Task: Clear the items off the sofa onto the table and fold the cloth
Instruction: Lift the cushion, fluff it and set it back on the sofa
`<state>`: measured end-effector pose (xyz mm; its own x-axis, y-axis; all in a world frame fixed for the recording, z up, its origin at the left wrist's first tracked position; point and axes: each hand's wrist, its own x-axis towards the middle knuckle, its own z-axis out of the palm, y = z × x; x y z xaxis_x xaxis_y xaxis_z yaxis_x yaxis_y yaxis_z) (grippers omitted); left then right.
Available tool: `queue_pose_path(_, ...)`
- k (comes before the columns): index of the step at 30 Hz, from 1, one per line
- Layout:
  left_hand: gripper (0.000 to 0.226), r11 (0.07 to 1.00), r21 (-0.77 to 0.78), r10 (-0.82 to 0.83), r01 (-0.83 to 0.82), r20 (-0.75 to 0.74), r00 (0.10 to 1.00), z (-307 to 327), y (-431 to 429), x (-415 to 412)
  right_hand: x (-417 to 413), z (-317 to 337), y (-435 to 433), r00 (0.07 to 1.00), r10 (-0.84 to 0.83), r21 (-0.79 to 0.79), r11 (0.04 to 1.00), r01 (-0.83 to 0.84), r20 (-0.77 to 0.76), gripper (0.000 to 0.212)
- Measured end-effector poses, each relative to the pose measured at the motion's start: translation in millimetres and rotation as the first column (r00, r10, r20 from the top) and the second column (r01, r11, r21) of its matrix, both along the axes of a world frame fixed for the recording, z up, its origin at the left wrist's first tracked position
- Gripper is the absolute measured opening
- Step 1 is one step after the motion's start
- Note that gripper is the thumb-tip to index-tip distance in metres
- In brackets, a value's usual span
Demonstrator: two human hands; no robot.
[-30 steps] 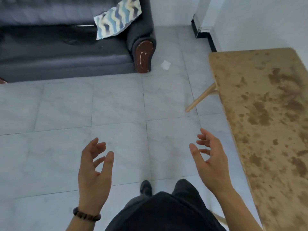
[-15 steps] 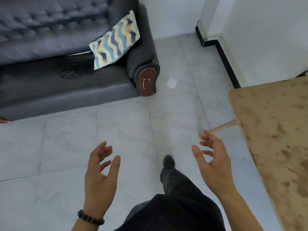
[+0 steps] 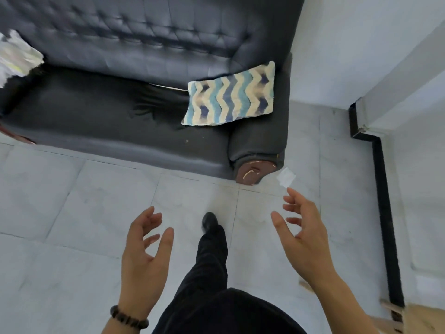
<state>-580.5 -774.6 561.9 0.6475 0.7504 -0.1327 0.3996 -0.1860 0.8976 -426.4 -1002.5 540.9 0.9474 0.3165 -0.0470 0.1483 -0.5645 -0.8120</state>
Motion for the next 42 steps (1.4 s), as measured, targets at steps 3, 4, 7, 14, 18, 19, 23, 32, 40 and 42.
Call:
queue_pose_path(3, 0.043, 1.0, -0.023, -0.011, 0.011, -0.017, 1.0, -4, 53, 71, 62, 2, 49, 1.0, -0.002, -0.032, 0.999, 0.002, -0.019, 0.049)
queue_pose_path(4, 0.043, 1.0, -0.018, -0.022, 0.021, -0.015, 1.0, -2, 69, 95, 83, 5, 63, 1.0, -0.002, -0.037, 0.999, 0.002, -0.014, 0.05)
queue_pose_path(7, 0.043, 0.994, 0.031, -0.103, 0.103, -0.001, 0.995, 8, 114, 167, 141, 13, 102, 0.999, -0.035, -0.027, 0.999, 0.036, 0.041, 0.052)
queue_pose_path(14, 0.045, 0.963, 0.065, -0.262, 0.263, -0.014, 0.965, 13, 180, 307, 243, 12, 154, 0.983, -0.183, 0.018, 0.983, 0.182, 0.018, 0.054)
queue_pose_path(18, 0.045, 0.961, 0.061, -0.267, 0.27, -0.062, 0.962, -15, 202, 374, 298, -25, 182, 0.978, -0.201, 0.019, 0.979, 0.203, -0.063, 0.053)
queue_pose_path(19, 0.045, 0.964, 0.052, -0.258, 0.262, -0.077, 0.963, -23, 206, 388, 312, -35, 189, 0.976, -0.198, 0.017, 0.98, 0.201, -0.095, 0.053)
queue_pose_path(23, 0.045, 0.96, 0.037, -0.271, 0.276, -0.104, 0.957, -55, 226, 439, 369, -77, 216, 0.975, -0.165, -0.006, 0.986, 0.166, -0.147, 0.054)
queue_pose_path(32, 0.047, 0.927, 0.022, -0.368, 0.374, -0.136, 0.92, -139, 282, 551, 475, -151, 268, 0.965, -0.224, -0.088, 0.973, 0.214, -0.133, 0.053)
queue_pose_path(40, 0.059, 0.878, 0.025, -0.444, 0.477, -0.329, 0.834, -316, 328, 641, 536, -269, 315, 0.954, -0.297, -0.403, 0.878, 0.257, -0.039, 0.06)
queue_pose_path(42, 0.072, 0.891, 0.044, -0.398, 0.453, -0.406, 0.822, -363, 335, 658, 545, -296, 324, 0.946, -0.319, -0.527, 0.815, 0.242, -0.058, 0.072)
